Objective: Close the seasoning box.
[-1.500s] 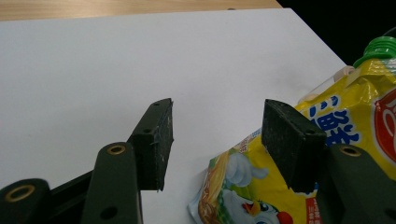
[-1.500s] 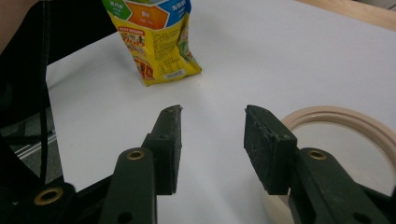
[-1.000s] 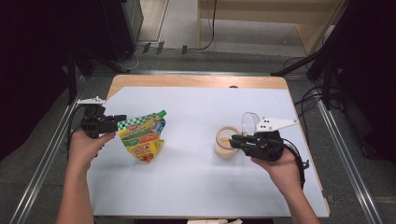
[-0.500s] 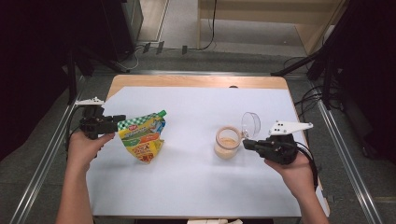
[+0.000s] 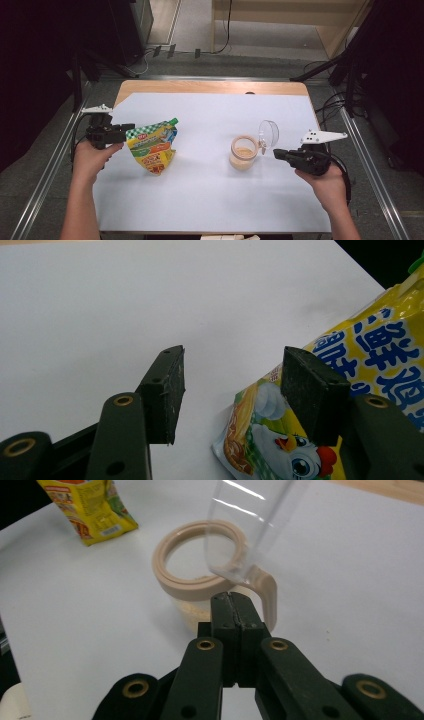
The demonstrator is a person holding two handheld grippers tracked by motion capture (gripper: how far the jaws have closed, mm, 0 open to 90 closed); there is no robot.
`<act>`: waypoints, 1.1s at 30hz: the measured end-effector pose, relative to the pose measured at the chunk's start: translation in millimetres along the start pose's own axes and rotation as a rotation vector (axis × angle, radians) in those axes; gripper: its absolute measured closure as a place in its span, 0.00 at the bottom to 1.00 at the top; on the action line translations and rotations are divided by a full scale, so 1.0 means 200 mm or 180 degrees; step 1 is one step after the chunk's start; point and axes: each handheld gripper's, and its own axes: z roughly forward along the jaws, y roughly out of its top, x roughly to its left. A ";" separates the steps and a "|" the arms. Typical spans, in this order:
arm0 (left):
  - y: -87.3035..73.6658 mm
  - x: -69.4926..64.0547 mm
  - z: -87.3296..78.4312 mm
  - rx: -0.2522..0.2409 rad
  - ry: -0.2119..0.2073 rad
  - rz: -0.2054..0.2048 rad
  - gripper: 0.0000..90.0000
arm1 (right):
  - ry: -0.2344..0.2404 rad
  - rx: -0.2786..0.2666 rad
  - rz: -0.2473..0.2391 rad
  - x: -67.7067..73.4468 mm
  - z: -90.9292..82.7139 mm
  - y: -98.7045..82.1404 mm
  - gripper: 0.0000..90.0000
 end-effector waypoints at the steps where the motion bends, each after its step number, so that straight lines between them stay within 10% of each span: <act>1: 0.00 0.00 0.00 0.0005 -0.0006 -0.0004 0.48 | -0.0024 0.0001 0.0017 -0.01 0.01 -0.01 1.00; 16: -0.01 0.00 0.02 0.0045 -0.0018 -0.0010 0.48 | -0.0202 -0.0141 0.0296 -0.11 0.11 0.00 1.00; 33: 0.00 -0.01 0.04 0.0090 -0.0031 0.0009 0.48 | -0.0242 -0.0236 0.0243 -0.07 0.15 0.03 1.00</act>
